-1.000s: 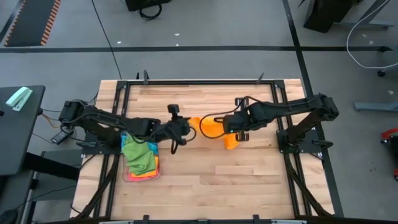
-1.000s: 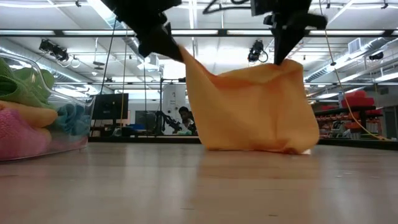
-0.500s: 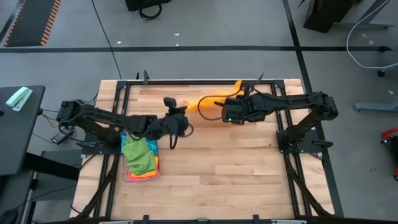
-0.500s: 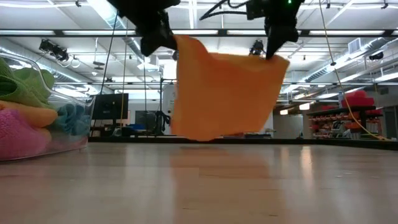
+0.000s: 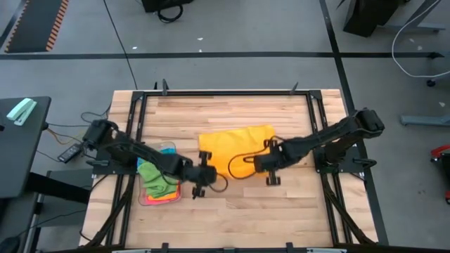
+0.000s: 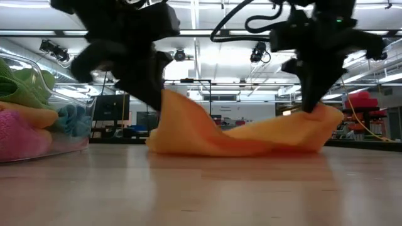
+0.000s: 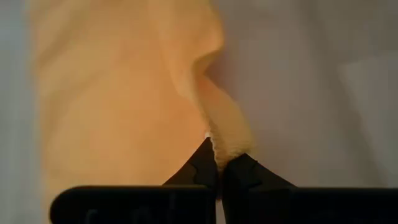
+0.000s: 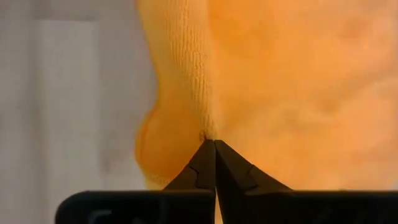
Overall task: Fold microfiber towels
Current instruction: Fold the yellow microfiber cloth
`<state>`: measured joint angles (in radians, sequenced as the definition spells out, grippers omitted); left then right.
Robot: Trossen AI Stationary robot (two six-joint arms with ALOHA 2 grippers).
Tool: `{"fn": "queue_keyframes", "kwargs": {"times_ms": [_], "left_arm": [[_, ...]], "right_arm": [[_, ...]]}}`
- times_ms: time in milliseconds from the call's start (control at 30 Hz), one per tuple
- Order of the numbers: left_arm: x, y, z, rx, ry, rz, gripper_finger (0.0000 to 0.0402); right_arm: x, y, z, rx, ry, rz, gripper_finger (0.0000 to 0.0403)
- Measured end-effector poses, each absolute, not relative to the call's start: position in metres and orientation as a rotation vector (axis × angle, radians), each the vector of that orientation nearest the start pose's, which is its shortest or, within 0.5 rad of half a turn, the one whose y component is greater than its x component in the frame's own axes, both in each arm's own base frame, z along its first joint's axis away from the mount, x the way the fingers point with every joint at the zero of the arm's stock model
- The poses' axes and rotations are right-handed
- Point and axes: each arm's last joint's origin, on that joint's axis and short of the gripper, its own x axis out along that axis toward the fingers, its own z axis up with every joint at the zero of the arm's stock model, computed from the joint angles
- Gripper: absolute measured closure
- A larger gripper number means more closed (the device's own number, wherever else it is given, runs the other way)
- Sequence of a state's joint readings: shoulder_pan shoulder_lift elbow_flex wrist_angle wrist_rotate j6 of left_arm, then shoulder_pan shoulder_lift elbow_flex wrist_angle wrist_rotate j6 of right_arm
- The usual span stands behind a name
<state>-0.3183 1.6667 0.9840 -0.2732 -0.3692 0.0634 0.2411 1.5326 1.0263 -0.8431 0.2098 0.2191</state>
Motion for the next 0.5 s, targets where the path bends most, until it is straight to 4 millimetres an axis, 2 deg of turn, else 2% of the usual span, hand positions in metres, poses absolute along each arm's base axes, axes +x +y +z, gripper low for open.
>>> {"fn": "queue_keyframes", "kwargs": {"times_ms": [100, 233, 500], "left_arm": [[0.318, -0.111, 0.165, 0.396, 0.901, -0.041, 0.0376], [0.318, -0.127, 0.152, 0.418, 0.903, -0.084, 0.0373], [0.314, -0.141, 0.148, 0.407, 0.896, -0.17, 0.0394]], "right_arm": [[0.262, 0.077, 0.194, -0.092, 1.289, -0.027, 0.0387], [0.254, 0.094, 0.181, -0.01, 1.279, 0.054, 0.0345], [0.236, 0.103, 0.174, 0.253, 1.488, 0.083, 0.0241]]}}
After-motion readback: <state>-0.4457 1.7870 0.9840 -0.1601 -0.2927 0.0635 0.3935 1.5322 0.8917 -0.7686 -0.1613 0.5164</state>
